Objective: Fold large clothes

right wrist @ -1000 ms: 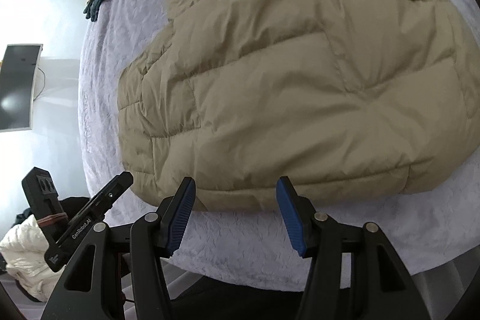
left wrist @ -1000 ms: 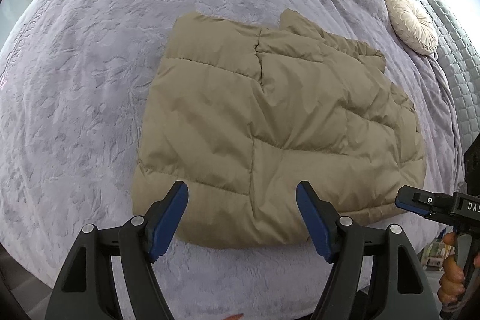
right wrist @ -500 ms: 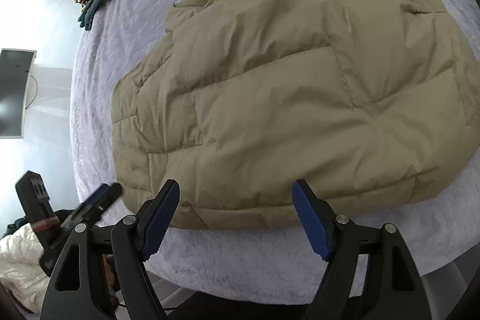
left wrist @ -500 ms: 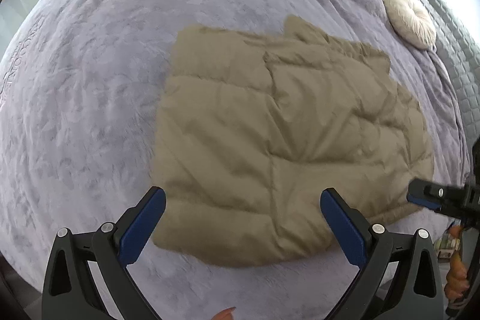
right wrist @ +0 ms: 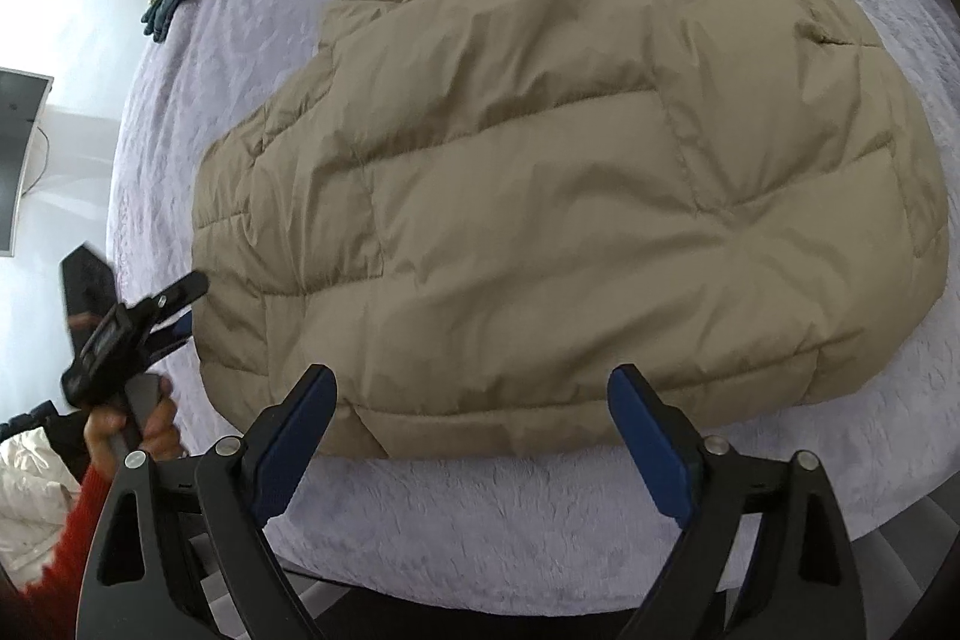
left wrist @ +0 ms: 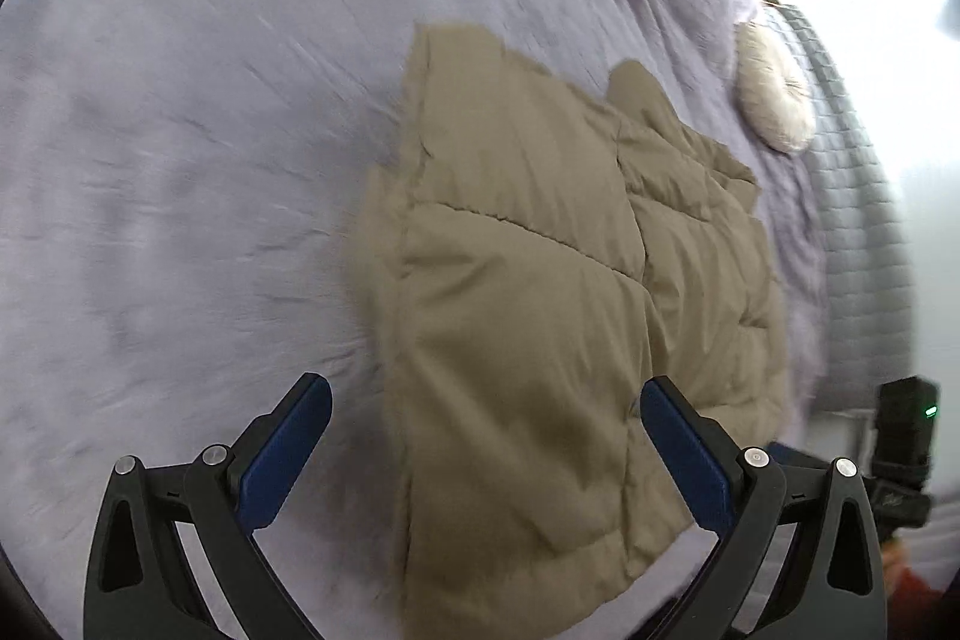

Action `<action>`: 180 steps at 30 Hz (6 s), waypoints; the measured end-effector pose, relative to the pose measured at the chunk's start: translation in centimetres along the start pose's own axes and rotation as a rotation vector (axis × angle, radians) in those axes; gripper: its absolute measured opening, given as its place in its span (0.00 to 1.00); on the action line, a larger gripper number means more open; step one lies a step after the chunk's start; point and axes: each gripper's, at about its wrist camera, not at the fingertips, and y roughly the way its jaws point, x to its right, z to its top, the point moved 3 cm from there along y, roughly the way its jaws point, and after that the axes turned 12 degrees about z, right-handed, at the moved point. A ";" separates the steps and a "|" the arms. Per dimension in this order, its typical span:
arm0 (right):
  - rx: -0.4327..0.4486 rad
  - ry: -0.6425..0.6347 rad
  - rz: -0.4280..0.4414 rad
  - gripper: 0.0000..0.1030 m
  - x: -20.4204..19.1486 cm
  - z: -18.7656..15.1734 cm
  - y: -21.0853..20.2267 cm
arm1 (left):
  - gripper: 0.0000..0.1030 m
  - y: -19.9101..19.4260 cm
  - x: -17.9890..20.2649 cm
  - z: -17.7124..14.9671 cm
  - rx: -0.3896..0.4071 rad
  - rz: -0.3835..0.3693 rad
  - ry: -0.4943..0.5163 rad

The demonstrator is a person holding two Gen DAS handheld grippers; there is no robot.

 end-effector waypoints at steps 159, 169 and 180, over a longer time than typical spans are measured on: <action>0.131 0.217 0.008 0.22 28.3 0.2 -9.9 | 0.65 5.1 36.9 -1.0 0.157 0.379 0.401; 0.175 0.141 0.014 0.40 28.2 2.4 -13.3 | 0.83 4.6 31.0 -2.1 0.123 0.348 0.288; 0.226 0.167 0.163 0.85 31.8 6.1 -14.7 | 0.83 7.2 30.0 -0.4 0.034 0.137 0.227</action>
